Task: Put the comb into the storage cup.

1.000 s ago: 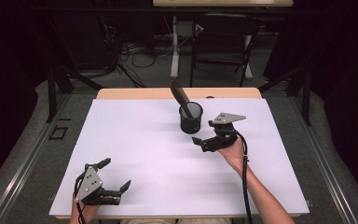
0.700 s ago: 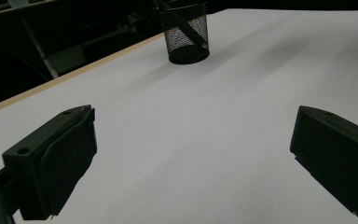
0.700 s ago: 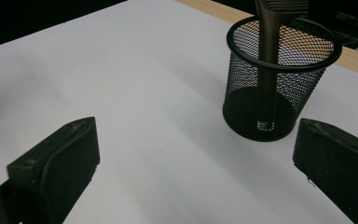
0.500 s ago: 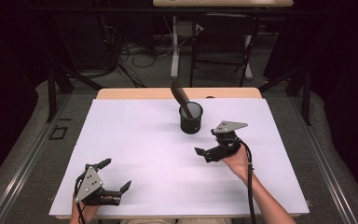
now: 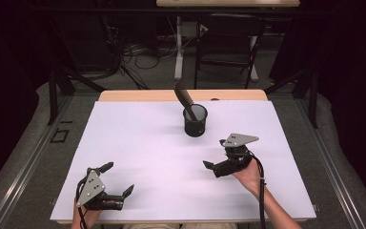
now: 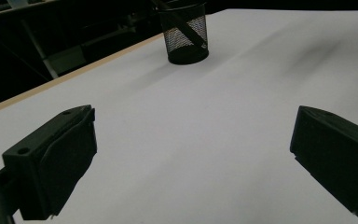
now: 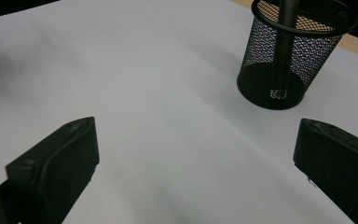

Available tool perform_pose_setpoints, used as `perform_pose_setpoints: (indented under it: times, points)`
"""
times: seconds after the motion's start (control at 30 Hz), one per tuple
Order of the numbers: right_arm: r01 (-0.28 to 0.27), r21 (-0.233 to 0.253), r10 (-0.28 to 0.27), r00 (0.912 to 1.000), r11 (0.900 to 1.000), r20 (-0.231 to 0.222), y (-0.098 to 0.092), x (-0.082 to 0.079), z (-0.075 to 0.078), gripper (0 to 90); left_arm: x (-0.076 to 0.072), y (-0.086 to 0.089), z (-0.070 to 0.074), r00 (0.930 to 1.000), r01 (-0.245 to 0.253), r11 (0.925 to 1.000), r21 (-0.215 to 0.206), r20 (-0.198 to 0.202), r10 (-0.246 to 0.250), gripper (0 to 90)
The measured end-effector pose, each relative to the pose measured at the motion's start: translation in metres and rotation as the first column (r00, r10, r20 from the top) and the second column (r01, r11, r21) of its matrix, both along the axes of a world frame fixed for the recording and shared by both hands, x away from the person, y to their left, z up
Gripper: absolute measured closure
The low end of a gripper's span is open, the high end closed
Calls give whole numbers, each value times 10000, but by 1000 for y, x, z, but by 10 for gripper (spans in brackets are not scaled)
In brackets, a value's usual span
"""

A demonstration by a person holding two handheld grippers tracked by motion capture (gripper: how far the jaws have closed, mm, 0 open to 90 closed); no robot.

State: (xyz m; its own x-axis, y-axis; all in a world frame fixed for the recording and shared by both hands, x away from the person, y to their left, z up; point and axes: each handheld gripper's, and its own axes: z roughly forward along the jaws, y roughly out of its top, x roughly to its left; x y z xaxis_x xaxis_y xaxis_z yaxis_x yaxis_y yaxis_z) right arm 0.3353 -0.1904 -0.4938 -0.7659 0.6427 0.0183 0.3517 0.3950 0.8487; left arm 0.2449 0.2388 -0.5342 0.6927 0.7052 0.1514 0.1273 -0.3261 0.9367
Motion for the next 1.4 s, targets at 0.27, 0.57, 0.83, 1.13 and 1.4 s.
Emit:
perform_pose_setpoints:
  times: [0.27,0.57,0.83,1.13,1.4]
  points:
    - [5,-56,-5,10000,10000,90,-7,-14,-1,0,0,0,0,10000,13,10000,36,-10,-13,6]
    - [3,-162,0,9999,9999,165,-15,-28,-3,0,0,-1,-1,10000,26,10000,35,-36,-26,6]
    - [68,-198,-61,9994,9998,337,-24,-38,-8,0,0,-1,-1,10000,29,10000,30,-56,-28,6]
    - [212,-303,-195,9983,9993,545,-33,-51,-14,0,1,-2,-1,10000,42,10000,82,-55,-42,6]
    - [386,-336,-365,9975,9987,608,-42,-60,-19,0,1,-2,-1,10000,18,10000,69,-60,-17,6]
